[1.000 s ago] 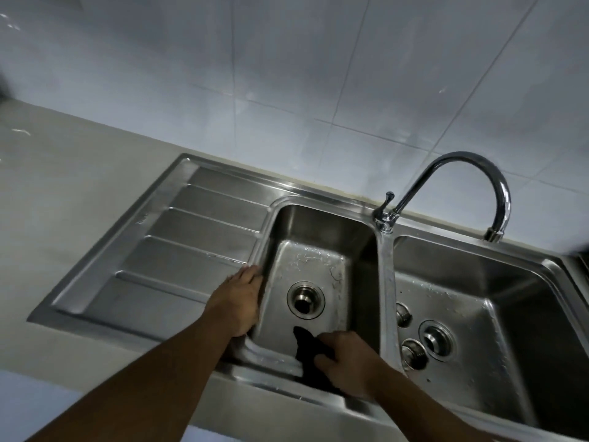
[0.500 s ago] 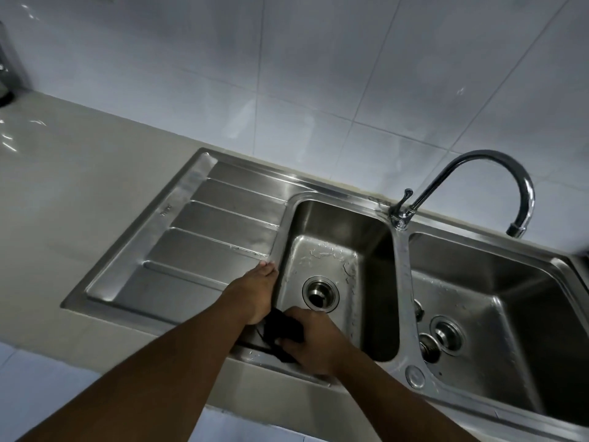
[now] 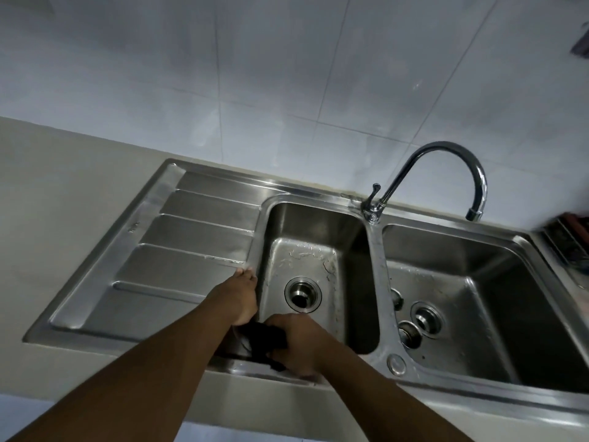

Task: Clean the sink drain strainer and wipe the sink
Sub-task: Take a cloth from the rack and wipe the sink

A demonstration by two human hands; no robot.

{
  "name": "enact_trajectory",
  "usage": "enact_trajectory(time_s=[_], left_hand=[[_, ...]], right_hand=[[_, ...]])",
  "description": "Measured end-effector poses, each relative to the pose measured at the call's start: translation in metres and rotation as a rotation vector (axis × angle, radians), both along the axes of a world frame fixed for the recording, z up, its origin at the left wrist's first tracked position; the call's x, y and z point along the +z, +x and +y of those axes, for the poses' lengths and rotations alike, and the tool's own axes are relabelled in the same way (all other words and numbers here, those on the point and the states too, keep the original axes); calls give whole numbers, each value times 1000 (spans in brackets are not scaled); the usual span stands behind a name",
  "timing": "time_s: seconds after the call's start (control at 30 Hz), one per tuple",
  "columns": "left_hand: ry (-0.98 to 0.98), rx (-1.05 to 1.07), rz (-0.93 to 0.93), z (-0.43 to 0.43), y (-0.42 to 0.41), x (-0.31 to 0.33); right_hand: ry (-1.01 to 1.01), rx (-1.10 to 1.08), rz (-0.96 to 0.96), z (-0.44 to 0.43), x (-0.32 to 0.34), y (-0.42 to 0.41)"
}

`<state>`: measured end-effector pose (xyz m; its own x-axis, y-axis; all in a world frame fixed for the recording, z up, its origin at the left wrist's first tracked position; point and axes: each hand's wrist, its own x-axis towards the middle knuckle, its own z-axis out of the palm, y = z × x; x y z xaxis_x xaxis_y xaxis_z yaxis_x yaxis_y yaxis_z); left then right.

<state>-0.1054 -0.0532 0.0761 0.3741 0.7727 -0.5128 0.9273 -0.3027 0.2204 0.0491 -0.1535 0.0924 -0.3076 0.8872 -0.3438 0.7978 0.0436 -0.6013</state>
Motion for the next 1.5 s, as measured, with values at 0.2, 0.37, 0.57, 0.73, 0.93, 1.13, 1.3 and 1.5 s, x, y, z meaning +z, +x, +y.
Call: enact_trajectory(time_s=[0.2, 0.37, 0.57, 0.73, 0.93, 1.13, 1.3, 1.5], left_hand=[[-7, 10, 24, 3, 6, 0], [-29, 61, 37, 5, 11, -3], [5, 166, 41, 8, 23, 5], [115, 223, 122, 4, 41, 8], [302, 221, 79, 19, 48, -3], [218, 301, 65, 39, 59, -12], [231, 416, 21, 38, 67, -19], [206, 472, -3, 47, 75, -15]], right_hand=[[-71, 74, -306, -12, 13, 67], [84, -235, -353, -6, 27, 123], [120, -526, -469, -2, 8, 174], [207, -584, -350, 2, -18, 190], [231, -517, -329, 43, -37, 210], [324, -446, -366, 110, -42, 236], [363, -393, -403, 153, -33, 247], [318, -381, -409, 170, -30, 259]])
